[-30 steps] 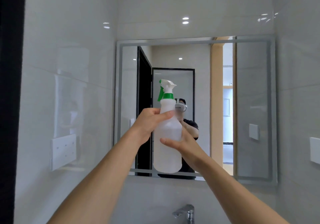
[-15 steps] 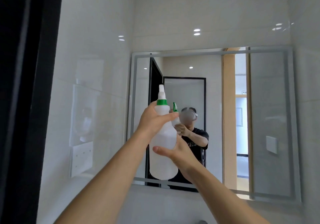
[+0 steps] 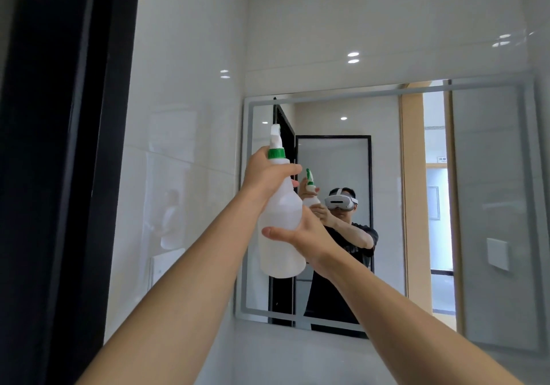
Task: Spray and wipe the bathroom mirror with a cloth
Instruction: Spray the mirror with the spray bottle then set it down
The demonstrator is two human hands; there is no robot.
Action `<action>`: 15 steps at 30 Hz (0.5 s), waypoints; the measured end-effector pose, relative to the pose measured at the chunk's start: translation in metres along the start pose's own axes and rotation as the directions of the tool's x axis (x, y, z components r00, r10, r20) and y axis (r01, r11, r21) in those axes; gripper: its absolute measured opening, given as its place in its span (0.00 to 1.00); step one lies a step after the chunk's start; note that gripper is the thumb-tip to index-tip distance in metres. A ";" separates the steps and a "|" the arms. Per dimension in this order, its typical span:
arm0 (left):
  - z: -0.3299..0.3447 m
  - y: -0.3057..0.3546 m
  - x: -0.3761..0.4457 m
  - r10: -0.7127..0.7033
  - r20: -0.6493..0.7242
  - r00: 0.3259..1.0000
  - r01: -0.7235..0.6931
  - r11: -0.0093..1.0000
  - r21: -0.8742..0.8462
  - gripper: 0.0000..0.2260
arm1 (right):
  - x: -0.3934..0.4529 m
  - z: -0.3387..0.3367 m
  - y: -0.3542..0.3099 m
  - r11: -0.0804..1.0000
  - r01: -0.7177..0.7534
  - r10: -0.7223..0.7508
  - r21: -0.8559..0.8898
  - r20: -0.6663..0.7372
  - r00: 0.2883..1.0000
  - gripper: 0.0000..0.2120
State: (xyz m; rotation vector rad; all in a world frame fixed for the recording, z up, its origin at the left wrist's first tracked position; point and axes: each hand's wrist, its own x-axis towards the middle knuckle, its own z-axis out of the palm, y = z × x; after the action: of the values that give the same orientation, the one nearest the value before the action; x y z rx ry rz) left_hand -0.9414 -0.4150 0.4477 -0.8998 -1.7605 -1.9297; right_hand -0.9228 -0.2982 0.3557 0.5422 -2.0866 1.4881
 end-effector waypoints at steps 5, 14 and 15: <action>-0.001 -0.006 0.002 -0.017 -0.067 0.998 0.015 1.000 -0.016 0.11 | 0.006 0.001 0.004 0.996 -0.070 0.070 -0.052 -0.004 0.998 0.39; 0.004 -0.016 0.003 -0.001 -0.151 0.989 -0.001 1.000 -0.019 0.16 | 0.006 -0.001 0.011 0.992 -0.068 0.070 -0.105 0.010 0.998 0.41; 0.005 -0.017 0.003 0.002 -0.164 0.986 -0.004 1.000 -0.012 0.16 | 0.005 -0.002 0.011 0.992 -0.066 0.067 -0.107 0.012 0.998 0.40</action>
State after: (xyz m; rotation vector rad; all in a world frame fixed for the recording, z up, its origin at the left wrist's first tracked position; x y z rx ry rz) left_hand -0.9537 -0.4068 0.4371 -0.7245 -1.6532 -1.9544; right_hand -0.9327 -0.2934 0.3511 0.4490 -2.2016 1.4027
